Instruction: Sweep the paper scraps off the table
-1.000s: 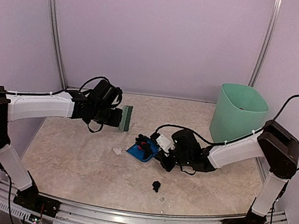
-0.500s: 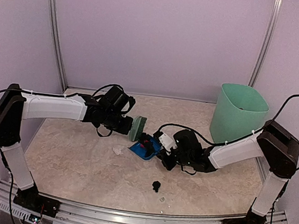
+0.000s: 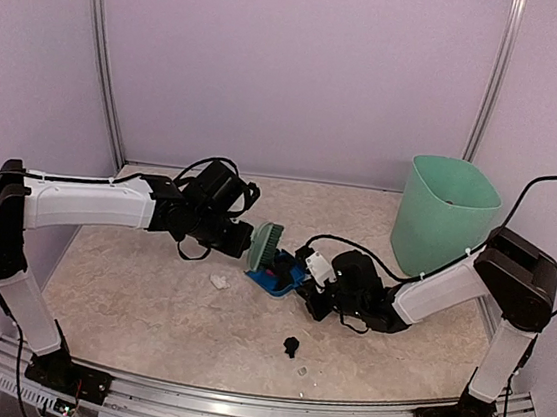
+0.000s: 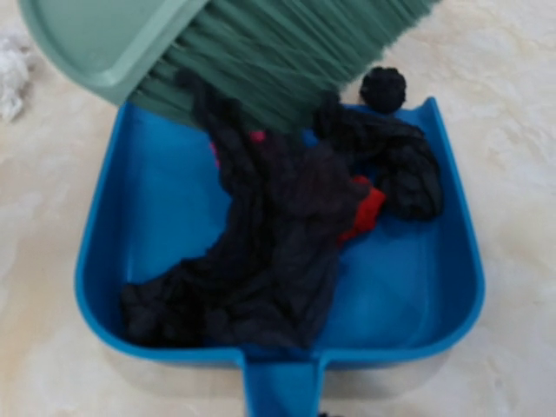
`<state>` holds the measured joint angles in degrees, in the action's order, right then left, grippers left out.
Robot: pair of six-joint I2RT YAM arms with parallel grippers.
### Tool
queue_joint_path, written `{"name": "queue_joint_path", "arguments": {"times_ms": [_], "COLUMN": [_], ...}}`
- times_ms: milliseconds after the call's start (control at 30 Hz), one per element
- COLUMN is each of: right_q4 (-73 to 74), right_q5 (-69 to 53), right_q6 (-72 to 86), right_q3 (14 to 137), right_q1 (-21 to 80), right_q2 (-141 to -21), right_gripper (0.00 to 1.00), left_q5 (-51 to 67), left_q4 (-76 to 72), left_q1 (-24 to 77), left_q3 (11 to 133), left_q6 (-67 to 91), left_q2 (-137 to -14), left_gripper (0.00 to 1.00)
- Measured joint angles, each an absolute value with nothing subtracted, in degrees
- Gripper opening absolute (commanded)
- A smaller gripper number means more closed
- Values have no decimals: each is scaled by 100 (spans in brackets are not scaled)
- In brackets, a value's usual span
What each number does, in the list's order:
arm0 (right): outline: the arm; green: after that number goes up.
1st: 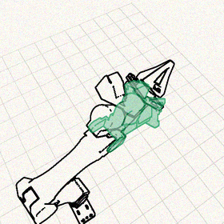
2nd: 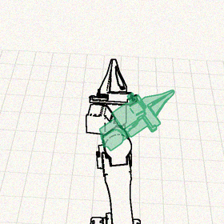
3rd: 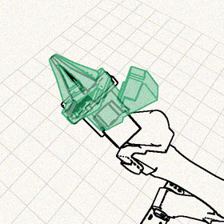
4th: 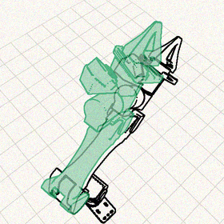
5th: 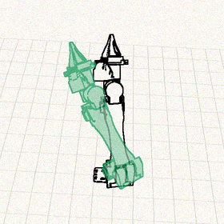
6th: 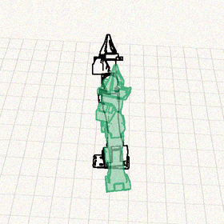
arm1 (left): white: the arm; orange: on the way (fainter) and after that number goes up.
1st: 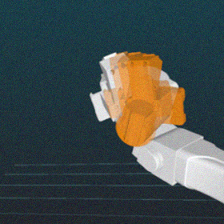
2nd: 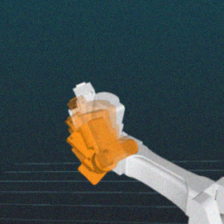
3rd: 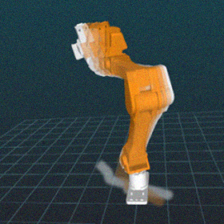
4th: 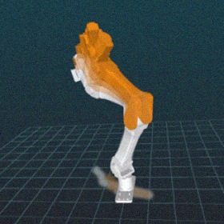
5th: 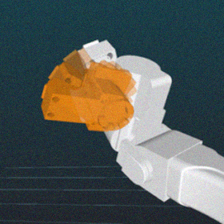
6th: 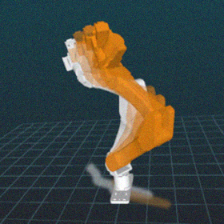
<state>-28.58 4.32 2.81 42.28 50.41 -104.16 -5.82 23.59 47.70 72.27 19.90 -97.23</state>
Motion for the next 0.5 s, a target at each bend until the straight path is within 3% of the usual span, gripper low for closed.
{"name": "queue_joint_path", "arguments": {"times_ms": [233, 500], "right_q4": [-3597, -4355], "right_q5": [460, 565], "right_q6": [263, 263], "right_q3": [3826, 3686], "right_q1": [5041, 5041], "right_q2": [-10449, -10718], "right_gripper": [0, 0], "left_q5": [-1007, -1658], "left_q4": [2458, 2373], "left_q1": [4928, 4989], "left_q3": [7225, 6788], "left_q6": [2016, 2112], "left_q2": [-9419, -8259], "left_gripper": [2, 2]}}
